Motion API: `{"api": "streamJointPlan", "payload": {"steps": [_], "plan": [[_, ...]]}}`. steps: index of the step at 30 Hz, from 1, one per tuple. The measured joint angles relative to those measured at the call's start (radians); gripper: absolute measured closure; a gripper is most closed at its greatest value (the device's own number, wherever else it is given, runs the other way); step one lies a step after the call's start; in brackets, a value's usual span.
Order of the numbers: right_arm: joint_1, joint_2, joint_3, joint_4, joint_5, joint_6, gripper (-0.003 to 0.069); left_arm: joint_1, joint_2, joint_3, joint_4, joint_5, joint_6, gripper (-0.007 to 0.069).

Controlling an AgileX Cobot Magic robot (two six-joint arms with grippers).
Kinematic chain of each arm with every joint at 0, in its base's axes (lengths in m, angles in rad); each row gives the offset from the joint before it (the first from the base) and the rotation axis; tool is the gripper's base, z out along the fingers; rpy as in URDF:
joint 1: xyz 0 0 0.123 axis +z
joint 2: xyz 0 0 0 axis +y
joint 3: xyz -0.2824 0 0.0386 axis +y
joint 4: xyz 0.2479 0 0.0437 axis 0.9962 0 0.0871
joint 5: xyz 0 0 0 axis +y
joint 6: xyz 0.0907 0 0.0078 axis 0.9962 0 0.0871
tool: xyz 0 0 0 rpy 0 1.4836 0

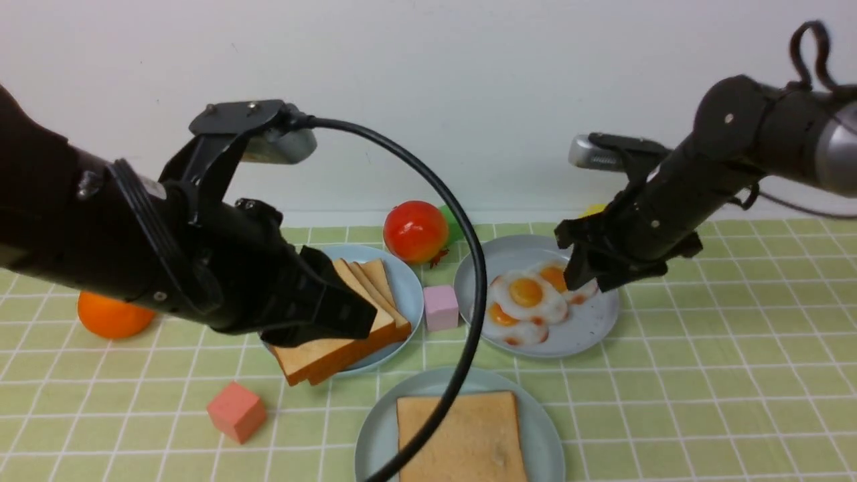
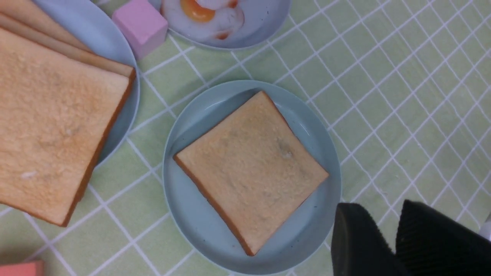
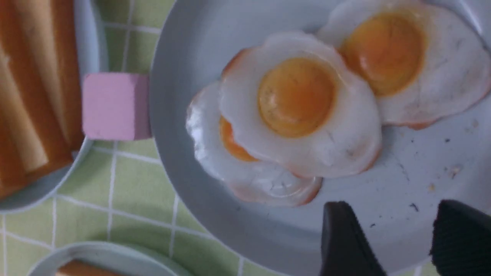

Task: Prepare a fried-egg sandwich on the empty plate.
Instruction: Use the right arm to grab a fried egg

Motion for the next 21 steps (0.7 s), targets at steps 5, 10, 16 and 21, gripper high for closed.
{"api": "streamJointPlan", "payload": {"steps": [5,10,16,21], "plan": [[0.0,0.082,0.0,0.035,-0.02,0.215,0.0318,0.0,0.0,0.0,-0.009,-0.01,0.001,0.0441],[-0.003,0.107,0.0,0.103,-0.079,0.268,0.0318,0.0,0.0,0.0,-0.01,-0.013,0.001,0.0439],[-0.021,0.107,-0.001,0.14,-0.098,0.272,0.0318,0.0,0.0,0.0,-0.002,-0.013,0.003,0.0436],[-0.025,0.128,-0.001,0.158,-0.098,0.285,0.0318,0.0,0.0,0.0,0.007,-0.013,0.004,0.0431]]}}
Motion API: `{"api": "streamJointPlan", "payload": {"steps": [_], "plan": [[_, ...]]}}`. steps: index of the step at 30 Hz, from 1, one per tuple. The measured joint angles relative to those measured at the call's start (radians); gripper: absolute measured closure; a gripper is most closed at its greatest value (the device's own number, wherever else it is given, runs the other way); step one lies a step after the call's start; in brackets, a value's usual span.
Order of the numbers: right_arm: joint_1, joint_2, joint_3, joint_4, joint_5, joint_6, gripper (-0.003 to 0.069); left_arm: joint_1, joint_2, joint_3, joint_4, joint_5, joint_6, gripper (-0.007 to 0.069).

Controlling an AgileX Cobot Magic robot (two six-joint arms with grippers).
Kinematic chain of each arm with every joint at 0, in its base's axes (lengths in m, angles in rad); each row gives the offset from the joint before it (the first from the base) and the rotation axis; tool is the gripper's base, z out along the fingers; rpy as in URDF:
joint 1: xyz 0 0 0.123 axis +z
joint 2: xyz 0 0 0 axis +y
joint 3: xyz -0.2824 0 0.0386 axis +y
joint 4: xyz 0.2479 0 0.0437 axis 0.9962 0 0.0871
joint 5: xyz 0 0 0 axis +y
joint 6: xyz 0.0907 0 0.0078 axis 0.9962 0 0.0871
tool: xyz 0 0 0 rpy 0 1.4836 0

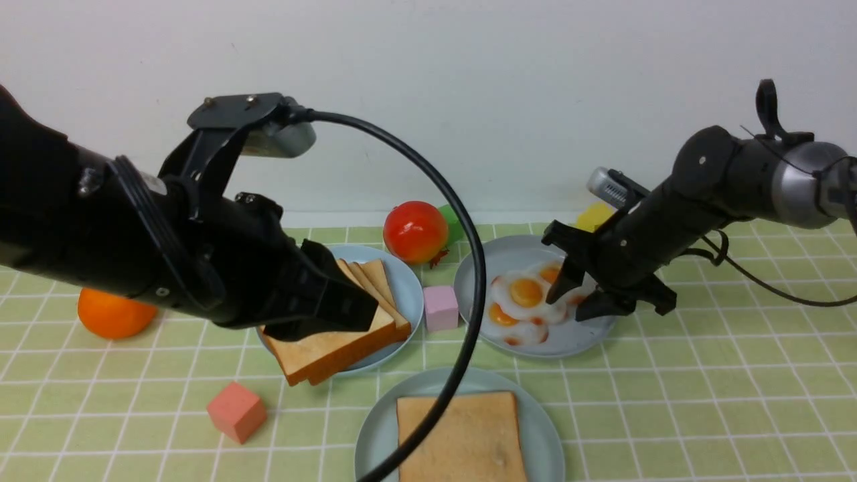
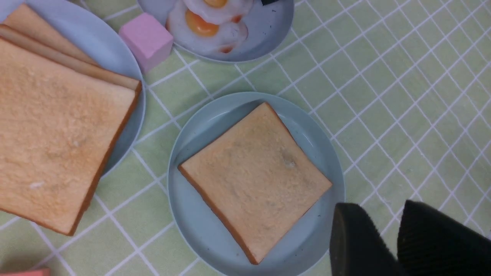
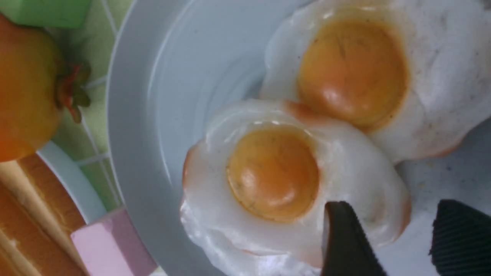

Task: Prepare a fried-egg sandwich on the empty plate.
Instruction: Use the right arm to grab a fried egg

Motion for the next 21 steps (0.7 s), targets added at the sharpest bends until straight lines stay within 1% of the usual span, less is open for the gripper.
{"api": "streamJointPlan", "payload": {"steps": [6,7,10,11,12,21], "plan": [[-0.001,0.029,-0.009,0.042,-0.016,0.014,0.0327,0.0,0.0,0.0,0.003,0.0,0.0,0.0428],[-0.001,0.03,-0.01,0.046,-0.019,0.014,0.0339,0.0,0.0,0.0,0.004,0.0,0.0,0.0426],[-0.001,0.032,-0.01,0.04,-0.023,0.014,0.04,0.0,0.0,0.0,0.006,0.001,0.0,0.0425],[-0.001,0.032,-0.011,0.035,-0.023,0.017,0.0431,0.0,0.0,0.0,0.007,0.001,0.0,0.0424],[-0.001,0.032,-0.011,0.03,-0.022,0.016,0.0445,0.0,0.0,0.0,0.008,0.001,0.0,0.0424],[0.001,0.032,-0.018,-0.021,-0.012,0.038,0.0468,0.0,0.0,0.0,0.01,0.004,0.0,0.0422]]}}
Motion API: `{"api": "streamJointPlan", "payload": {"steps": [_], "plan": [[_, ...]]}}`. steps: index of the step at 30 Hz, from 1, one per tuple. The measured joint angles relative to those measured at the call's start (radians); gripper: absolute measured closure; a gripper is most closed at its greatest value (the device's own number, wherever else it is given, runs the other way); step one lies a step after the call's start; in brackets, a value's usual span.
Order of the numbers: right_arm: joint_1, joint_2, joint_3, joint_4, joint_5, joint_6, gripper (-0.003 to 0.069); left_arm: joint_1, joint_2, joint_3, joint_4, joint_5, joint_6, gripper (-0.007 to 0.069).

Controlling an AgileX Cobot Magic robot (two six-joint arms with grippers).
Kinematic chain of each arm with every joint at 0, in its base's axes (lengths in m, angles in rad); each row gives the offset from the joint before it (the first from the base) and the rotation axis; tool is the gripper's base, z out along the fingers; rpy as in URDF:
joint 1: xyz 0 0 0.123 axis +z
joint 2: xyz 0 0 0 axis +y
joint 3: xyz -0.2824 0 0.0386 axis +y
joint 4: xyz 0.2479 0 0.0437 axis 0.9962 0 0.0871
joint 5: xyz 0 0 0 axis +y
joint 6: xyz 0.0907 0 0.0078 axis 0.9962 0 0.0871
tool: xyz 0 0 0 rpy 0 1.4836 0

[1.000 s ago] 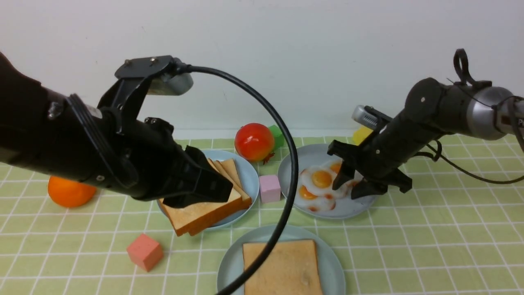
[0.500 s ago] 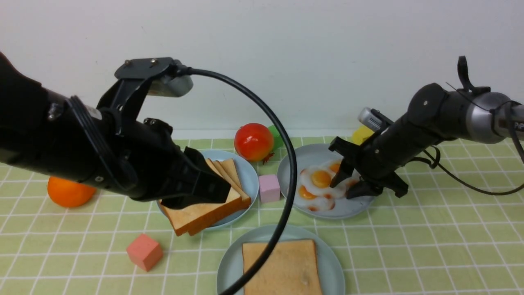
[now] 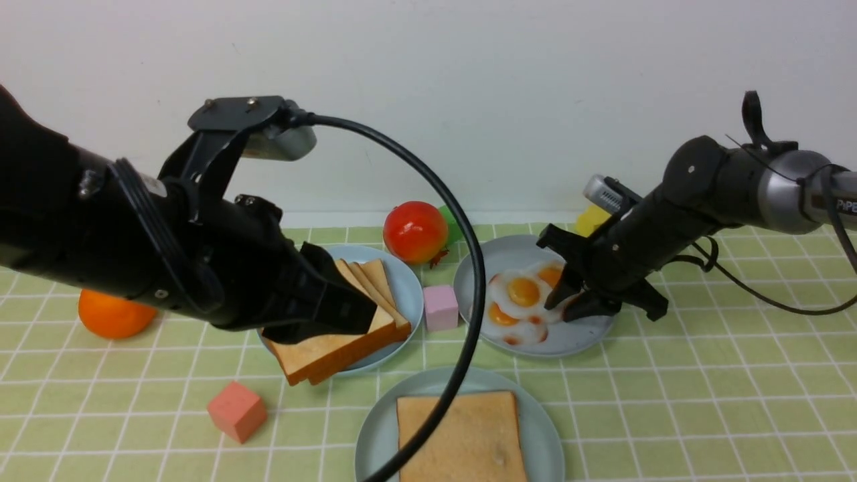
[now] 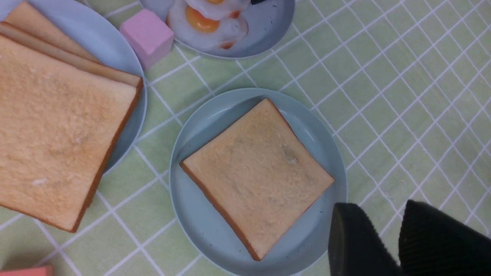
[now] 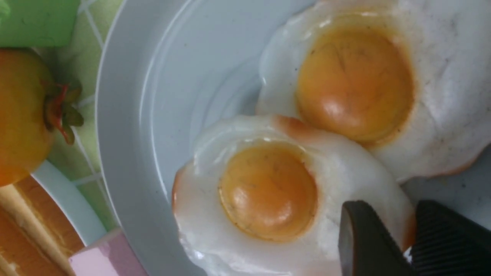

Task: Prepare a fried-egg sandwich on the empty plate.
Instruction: Use the right arm to grab a fried egg, then use the right arm to place the fried egg on the slice of bread in the middle

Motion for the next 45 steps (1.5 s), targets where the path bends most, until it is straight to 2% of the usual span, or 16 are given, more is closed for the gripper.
{"api": "streamJointPlan", "payload": {"steps": [6,8,21,27,38,42,45], "plan": [[0.0,-0.013,0.0,-0.018,0.005,-0.027,0.0524,0.0,0.0,0.0,0.011,0.014,0.0,0.0422],[0.0,-0.024,0.001,-0.037,0.003,-0.048,0.0603,0.0,0.0,0.0,0.012,0.016,0.0,0.0422],[-0.001,-0.062,0.009,-0.062,0.012,-0.137,0.0596,0.0,0.0,0.0,0.013,0.016,0.0,0.0414],[-0.017,-0.109,0.009,-0.002,0.02,-0.213,0.0596,0.0,0.0,0.0,0.015,0.016,0.0,0.0408],[-0.051,-0.196,0.064,0.14,0.102,-0.482,0.0596,0.0,0.0,0.0,0.046,0.016,-0.006,0.0403],[-0.037,-0.296,0.244,0.259,0.11,-0.663,0.0596,0.0,-0.027,0.0,0.128,0.018,-0.091,0.0398],[0.004,-0.357,0.339,0.305,0.092,-0.733,0.0596,0.0,-0.083,0.0,0.226,0.018,-0.202,0.0396]]}}
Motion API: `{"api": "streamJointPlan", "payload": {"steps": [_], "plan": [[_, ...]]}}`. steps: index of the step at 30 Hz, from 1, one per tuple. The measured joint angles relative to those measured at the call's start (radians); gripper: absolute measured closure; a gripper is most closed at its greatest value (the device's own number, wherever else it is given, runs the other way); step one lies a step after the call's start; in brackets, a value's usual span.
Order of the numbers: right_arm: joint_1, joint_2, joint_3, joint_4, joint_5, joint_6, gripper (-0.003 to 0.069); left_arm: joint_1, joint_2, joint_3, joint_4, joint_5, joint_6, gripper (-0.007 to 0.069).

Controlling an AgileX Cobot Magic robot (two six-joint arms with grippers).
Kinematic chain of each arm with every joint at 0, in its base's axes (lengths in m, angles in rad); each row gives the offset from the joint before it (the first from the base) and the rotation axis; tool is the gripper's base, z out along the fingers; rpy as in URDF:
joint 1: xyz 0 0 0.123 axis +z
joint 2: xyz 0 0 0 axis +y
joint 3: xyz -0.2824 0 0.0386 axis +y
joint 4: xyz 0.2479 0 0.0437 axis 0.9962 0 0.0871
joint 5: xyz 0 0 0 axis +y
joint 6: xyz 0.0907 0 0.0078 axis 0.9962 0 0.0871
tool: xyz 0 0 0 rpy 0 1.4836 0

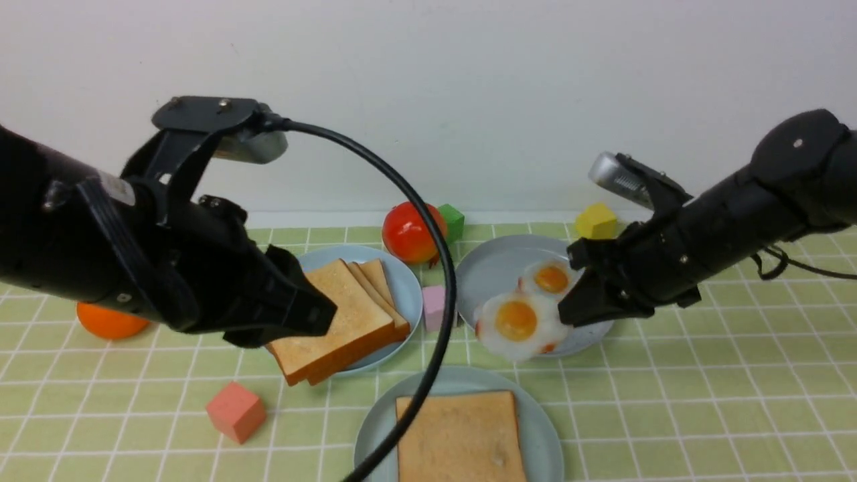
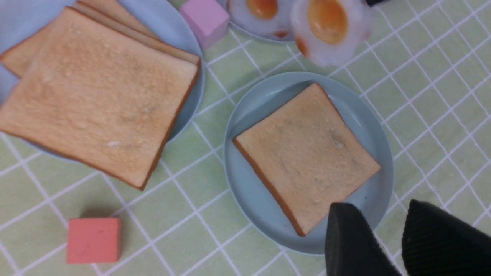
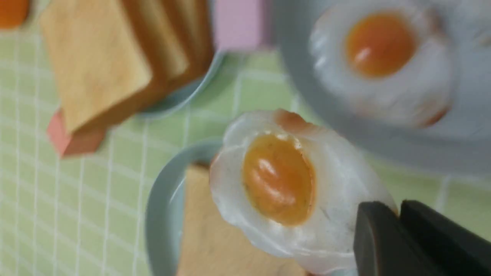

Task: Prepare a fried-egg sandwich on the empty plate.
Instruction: Use the right arm to place the fried egg on the slice of bread in the middle, then use the left arm to grab a slice of bread

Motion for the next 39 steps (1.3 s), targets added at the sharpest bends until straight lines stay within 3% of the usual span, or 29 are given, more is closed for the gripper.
{"api": "streamJointPlan", "payload": {"steps": [6,10,18,24,25,30,35,39], "plan": [[0.121,-0.023,0.053,0.016,-0.037,-0.038,0.0596,0.0,-0.099,0.0,0.15,0.055,-0.218,0.0396],[0.192,0.007,0.056,0.016,-0.059,-0.04,0.0596,0.0,-0.12,0.0,0.199,0.126,-0.302,0.0396],[0.233,0.073,0.057,-0.039,-0.056,-0.004,0.0564,0.0,-0.12,0.042,0.218,0.131,-0.319,0.0395],[0.233,0.058,0.037,-0.149,-0.045,0.074,0.0389,0.0,-0.12,0.089,0.221,0.058,-0.333,0.0389],[0.233,0.031,0.022,-0.19,-0.03,0.092,0.031,0.0,-0.114,0.101,0.229,0.019,-0.358,0.0389],[0.233,-0.114,-0.025,-0.3,0.007,0.152,0.016,0.01,-0.04,0.108,0.239,-0.089,-0.472,0.0389],[0.233,-0.271,-0.026,-0.347,0.035,0.189,0.0121,0.098,0.065,0.108,0.203,-0.143,-0.522,0.0389],[0.234,-0.42,0.038,-0.364,0.049,0.182,0.0116,0.241,0.184,0.109,0.032,-0.147,-0.445,0.0387]]}}
